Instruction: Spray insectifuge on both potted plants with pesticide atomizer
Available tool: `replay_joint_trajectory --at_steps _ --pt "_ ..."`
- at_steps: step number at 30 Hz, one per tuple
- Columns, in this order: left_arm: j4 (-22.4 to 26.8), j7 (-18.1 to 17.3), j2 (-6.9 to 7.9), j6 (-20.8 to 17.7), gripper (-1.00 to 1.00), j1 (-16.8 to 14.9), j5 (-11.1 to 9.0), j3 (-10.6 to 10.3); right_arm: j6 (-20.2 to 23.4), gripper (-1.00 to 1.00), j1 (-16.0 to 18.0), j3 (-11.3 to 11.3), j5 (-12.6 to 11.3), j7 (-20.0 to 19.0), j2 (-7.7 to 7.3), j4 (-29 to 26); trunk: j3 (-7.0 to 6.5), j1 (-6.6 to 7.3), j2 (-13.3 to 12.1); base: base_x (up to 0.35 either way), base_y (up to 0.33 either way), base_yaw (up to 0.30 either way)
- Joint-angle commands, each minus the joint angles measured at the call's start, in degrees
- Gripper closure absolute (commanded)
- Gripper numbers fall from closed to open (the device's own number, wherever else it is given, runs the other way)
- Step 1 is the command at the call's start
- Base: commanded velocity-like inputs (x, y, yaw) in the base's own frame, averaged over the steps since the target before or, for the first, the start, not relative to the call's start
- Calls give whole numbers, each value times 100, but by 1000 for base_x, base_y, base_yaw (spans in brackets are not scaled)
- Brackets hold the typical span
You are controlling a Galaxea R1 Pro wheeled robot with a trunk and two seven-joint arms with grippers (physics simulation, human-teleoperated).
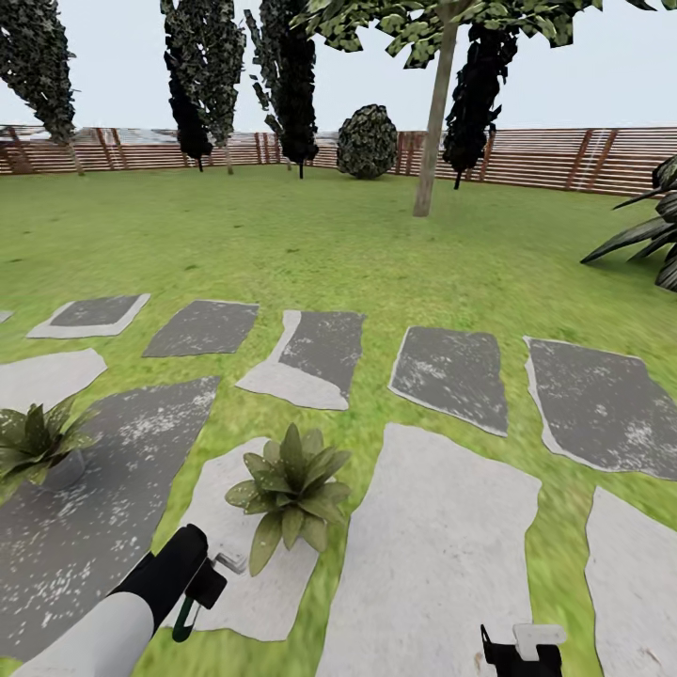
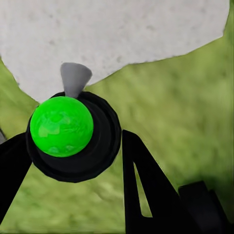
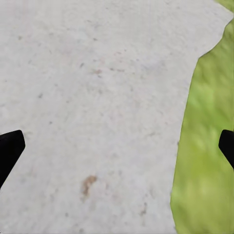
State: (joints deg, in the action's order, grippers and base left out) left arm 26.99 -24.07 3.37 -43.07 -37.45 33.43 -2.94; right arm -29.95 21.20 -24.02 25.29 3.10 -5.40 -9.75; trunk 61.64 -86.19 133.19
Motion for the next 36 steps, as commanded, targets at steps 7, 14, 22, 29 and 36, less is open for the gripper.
replay_joint_trajectory --at_steps 7,14,22,29,36 --pt "13 -54 -20 -35 100 0 39 -38 -19 -100 3 -24 59 33 2 8 5 1 2 0 0 0" --pt "17 -54 -28 -35 100 0 49 -40 -19 -100 4 -24 61 32 4 8 5 1 2 0 0 192" --pt "17 -54 -30 -35 100 0 58 -31 -19 -100 4 -24 63 32 -5 8 5 1 2 178 -154 60" --pt "17 -54 -30 -35 100 0 59 -33 -19 -100 5 -24 64 32 -5 8 5 1 2 71 -224 15" --pt "17 -51 -30 -35 100 0 67 -26 -19 -100 1 -24 64 32 3 8 -7 1 2 -89 -80 247"
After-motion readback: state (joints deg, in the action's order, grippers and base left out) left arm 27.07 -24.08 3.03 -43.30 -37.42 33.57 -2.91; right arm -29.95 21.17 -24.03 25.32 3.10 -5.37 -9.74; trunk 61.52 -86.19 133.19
